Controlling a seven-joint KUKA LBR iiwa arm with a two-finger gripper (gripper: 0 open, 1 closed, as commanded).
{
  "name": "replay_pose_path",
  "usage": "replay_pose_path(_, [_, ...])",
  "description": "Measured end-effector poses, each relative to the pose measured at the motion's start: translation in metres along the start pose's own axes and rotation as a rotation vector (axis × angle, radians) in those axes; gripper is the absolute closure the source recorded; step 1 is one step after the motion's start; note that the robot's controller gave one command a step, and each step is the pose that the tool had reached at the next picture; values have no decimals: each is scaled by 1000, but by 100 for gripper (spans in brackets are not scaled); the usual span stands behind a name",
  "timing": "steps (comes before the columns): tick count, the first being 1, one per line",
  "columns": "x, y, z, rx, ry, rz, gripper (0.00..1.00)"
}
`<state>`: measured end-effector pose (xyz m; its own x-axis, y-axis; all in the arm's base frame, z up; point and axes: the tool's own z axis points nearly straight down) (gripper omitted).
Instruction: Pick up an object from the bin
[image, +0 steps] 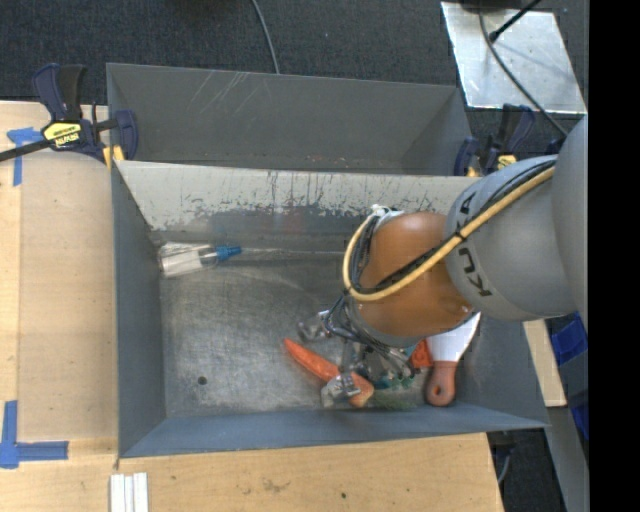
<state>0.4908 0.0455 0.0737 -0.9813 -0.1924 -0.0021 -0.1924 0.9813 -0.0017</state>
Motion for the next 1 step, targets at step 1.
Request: replay_pose_path(1, [3,0,-5,-1,12,-1,100])
